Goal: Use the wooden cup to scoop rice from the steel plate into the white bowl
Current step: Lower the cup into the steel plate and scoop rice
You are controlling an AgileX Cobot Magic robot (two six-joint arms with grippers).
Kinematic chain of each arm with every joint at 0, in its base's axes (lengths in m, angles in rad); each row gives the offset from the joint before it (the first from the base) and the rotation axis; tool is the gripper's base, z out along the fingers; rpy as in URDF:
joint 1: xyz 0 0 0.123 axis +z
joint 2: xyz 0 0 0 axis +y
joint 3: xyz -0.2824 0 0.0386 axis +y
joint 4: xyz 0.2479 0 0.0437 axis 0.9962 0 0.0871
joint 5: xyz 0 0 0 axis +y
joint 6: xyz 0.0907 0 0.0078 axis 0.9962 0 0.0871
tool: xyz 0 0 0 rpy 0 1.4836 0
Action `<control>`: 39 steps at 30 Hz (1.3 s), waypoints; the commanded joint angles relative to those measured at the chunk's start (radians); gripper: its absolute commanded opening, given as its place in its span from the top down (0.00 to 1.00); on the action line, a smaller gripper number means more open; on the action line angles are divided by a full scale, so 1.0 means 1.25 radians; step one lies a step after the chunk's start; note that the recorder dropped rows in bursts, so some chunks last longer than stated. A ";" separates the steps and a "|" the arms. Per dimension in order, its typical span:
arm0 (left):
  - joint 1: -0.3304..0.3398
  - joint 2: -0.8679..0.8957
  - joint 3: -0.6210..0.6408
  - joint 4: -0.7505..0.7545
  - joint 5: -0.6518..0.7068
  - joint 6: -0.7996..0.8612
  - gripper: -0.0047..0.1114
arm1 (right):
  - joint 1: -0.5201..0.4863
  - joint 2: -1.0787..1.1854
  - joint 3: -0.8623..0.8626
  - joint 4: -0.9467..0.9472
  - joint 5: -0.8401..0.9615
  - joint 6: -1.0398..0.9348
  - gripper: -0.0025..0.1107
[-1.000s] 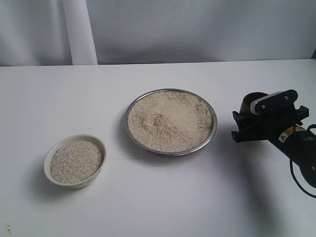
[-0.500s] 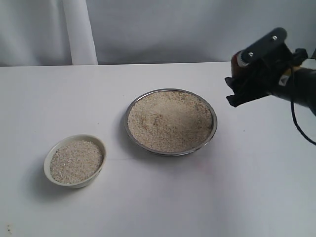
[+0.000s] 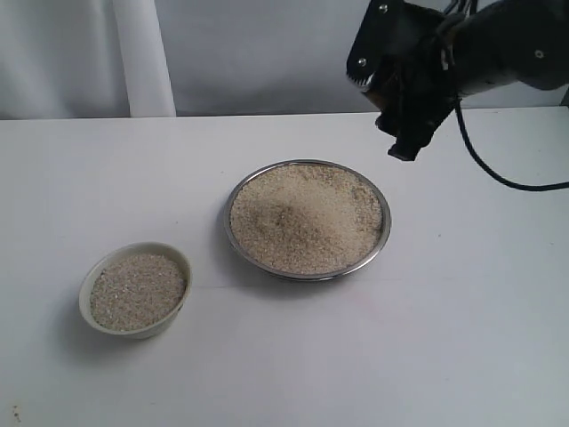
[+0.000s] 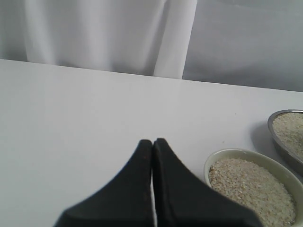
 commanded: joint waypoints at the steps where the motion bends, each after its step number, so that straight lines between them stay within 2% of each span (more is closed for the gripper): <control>1: -0.004 0.000 0.001 -0.004 -0.007 -0.003 0.96 | 0.050 0.030 -0.031 -0.251 0.096 0.104 0.98; 11: -0.004 0.000 0.001 -0.004 -0.007 -0.003 0.96 | 0.145 0.184 -0.031 -0.618 0.235 0.231 0.98; 17: -0.004 0.000 0.001 -0.004 -0.007 -0.003 0.96 | 0.179 0.281 -0.031 -0.723 0.313 0.244 0.98; 29: -0.004 0.000 0.001 -0.004 -0.007 -0.003 0.96 | 0.198 0.364 -0.031 -0.745 0.336 0.243 0.98; 39: -0.004 0.000 0.001 -0.004 -0.007 -0.003 0.96 | 0.199 0.397 -0.031 -0.694 0.293 0.243 0.98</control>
